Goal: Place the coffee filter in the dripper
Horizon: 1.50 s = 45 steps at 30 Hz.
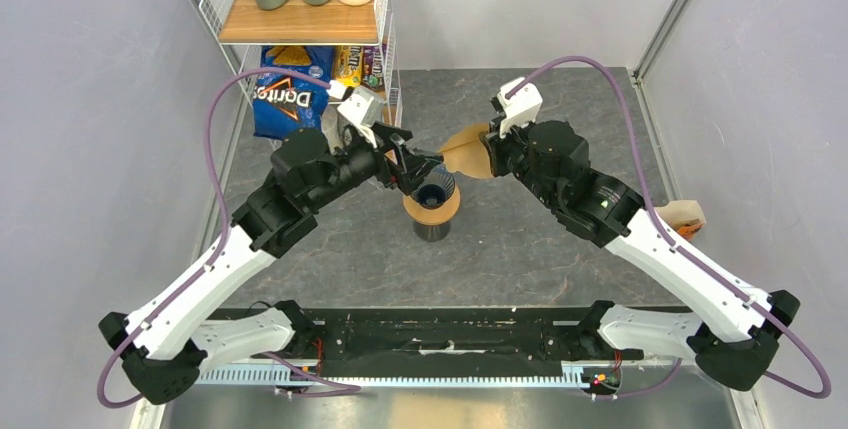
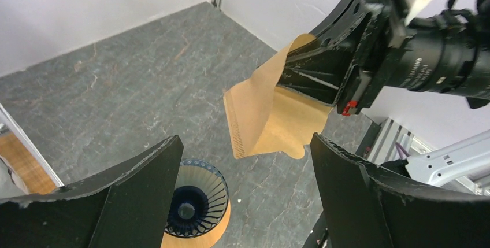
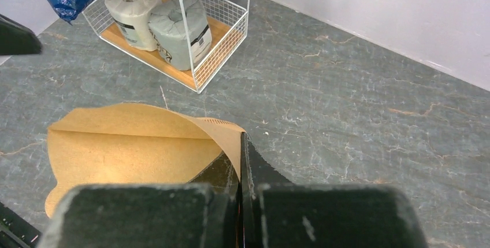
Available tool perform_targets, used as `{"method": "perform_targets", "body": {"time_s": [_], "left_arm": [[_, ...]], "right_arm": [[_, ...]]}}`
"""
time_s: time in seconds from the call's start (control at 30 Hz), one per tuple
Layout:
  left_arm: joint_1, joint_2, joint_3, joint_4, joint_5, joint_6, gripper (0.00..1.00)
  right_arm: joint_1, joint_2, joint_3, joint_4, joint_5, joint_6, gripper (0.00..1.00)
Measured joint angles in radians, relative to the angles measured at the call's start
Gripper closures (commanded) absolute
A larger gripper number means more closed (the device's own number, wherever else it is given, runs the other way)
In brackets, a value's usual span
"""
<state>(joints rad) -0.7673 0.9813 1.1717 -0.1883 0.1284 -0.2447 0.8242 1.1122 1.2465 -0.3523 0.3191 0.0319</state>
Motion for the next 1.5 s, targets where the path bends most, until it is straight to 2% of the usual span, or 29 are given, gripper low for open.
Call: {"method": "perform_targets", "body": {"time_s": [0.37,0.77,0.83,0.9,0.97,1.2,1.37,1.5], "left_arm": [[-0.032,0.106,0.036,-0.007,-0.077,0.003,0.10],[-0.040,0.193,0.050,-0.003,-0.186,0.011,0.30],[-0.040,0.201,0.053,0.005,-0.192,0.013,0.29],[-0.040,0.204,0.056,0.012,-0.187,0.014,0.22],[-0.041,0.206,0.056,0.022,-0.174,0.014,0.21],[-0.053,0.229,0.065,0.034,-0.159,0.013,0.42],[-0.057,0.244,0.068,0.033,-0.162,0.013,0.47],[-0.066,0.245,0.068,0.033,-0.162,0.013,0.59]], "right_arm": [[0.019,0.000,0.002,0.020,0.042,-0.034,1.00],[0.037,0.000,0.002,0.034,0.033,-0.033,1.00],[0.038,0.000,0.002,0.034,0.026,-0.033,1.00],[0.038,-0.001,0.002,0.034,0.021,-0.033,1.00],[0.039,-0.002,0.002,0.038,0.016,-0.033,1.00],[0.043,-0.005,0.002,0.049,0.016,-0.033,1.00],[0.043,0.001,0.002,0.052,0.047,-0.020,1.00],[0.043,0.018,0.002,0.052,0.057,0.000,1.00]]}}
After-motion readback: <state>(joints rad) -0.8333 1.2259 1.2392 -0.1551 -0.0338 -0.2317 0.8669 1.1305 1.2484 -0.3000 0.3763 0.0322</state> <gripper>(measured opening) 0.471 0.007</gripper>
